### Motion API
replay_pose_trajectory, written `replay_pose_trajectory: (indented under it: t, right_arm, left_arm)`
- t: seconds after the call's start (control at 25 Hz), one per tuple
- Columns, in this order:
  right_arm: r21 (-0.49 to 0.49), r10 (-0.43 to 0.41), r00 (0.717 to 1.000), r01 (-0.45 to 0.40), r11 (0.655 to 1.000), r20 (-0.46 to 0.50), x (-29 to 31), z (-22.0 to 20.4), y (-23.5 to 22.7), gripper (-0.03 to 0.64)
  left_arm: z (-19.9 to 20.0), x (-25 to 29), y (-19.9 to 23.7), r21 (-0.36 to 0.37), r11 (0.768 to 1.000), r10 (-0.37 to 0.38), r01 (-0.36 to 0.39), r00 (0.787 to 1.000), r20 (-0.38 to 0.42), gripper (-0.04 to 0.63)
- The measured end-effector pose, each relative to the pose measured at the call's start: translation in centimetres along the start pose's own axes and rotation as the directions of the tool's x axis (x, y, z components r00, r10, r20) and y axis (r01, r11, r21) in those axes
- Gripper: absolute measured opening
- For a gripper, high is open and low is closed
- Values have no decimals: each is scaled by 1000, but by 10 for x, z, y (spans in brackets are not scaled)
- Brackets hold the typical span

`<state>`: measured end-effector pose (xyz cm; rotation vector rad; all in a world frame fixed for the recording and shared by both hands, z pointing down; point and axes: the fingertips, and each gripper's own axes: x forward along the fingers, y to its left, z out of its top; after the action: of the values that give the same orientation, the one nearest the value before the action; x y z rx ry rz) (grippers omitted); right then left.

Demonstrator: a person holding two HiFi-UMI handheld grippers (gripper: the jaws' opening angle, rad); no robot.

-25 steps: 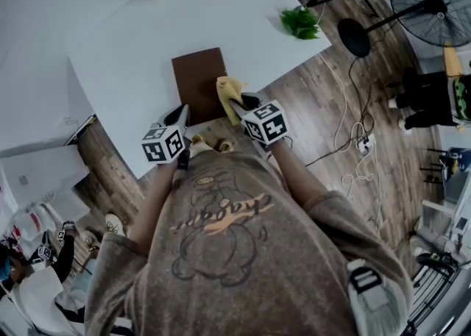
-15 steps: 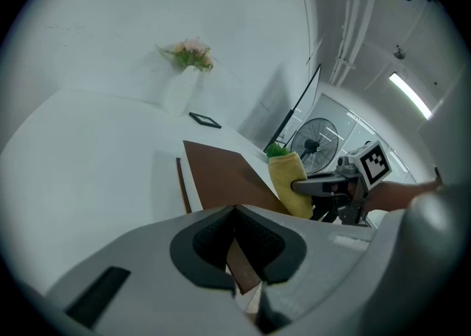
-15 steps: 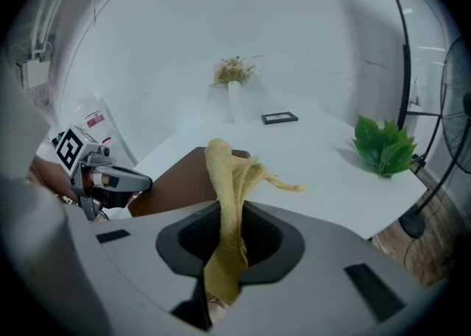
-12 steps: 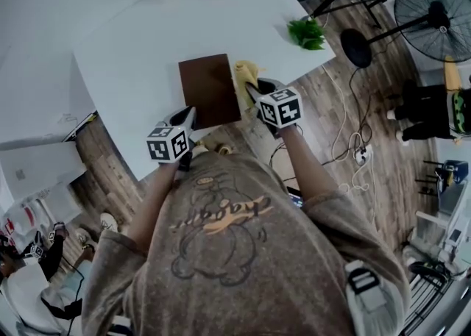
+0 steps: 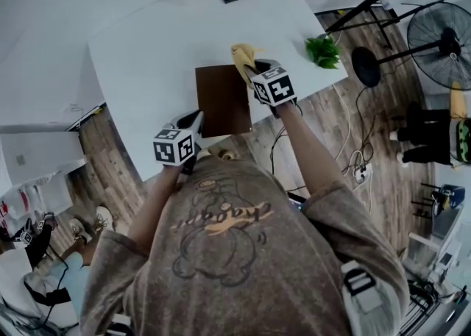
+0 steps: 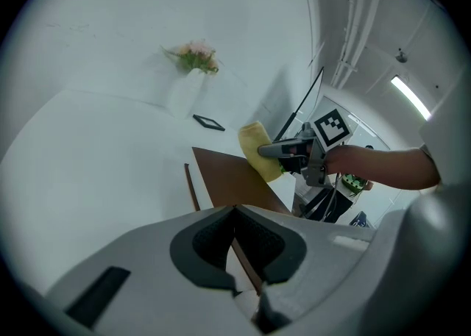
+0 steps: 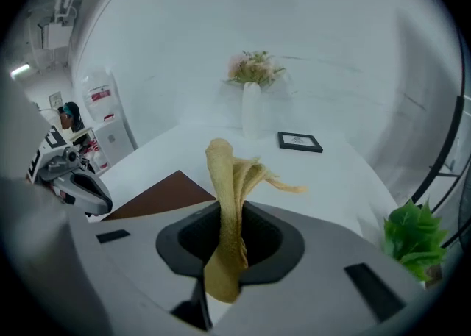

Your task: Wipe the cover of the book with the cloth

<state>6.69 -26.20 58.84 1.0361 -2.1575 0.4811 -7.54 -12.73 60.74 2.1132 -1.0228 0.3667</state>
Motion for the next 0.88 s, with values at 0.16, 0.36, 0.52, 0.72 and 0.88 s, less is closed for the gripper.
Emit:
replay_pose_trajectory:
  t: [0.16,0.36,0.52,0.72,0.88]
  right_arm:
    - [-31,2,999,-3,1000,-43,19,1,5,66]
    - [-30,12,999,-14,999,-48,27,-2,16,64]
    - [-46,35,999,-36,998,-33,25,4,28,64]
    - [-63,69,997,-71,995,-35,21,1,48,63]
    - [-74,94,994,-97,993,-46,18,-4,60,63]
  left_arm:
    - [1,-2,8,-4,1000,7,-7,1000,-4,5]
    - [0,-7,17,-20,1000,18,-18,1000,4,5]
    - [0,-5,17,-24,1000,18,-17,1000,6,3]
    - [-1,-6,12,-26,999,19,-19,1000,9,4]
    - [-4,-9,5,-33,999,24,-24,1000,17,3]
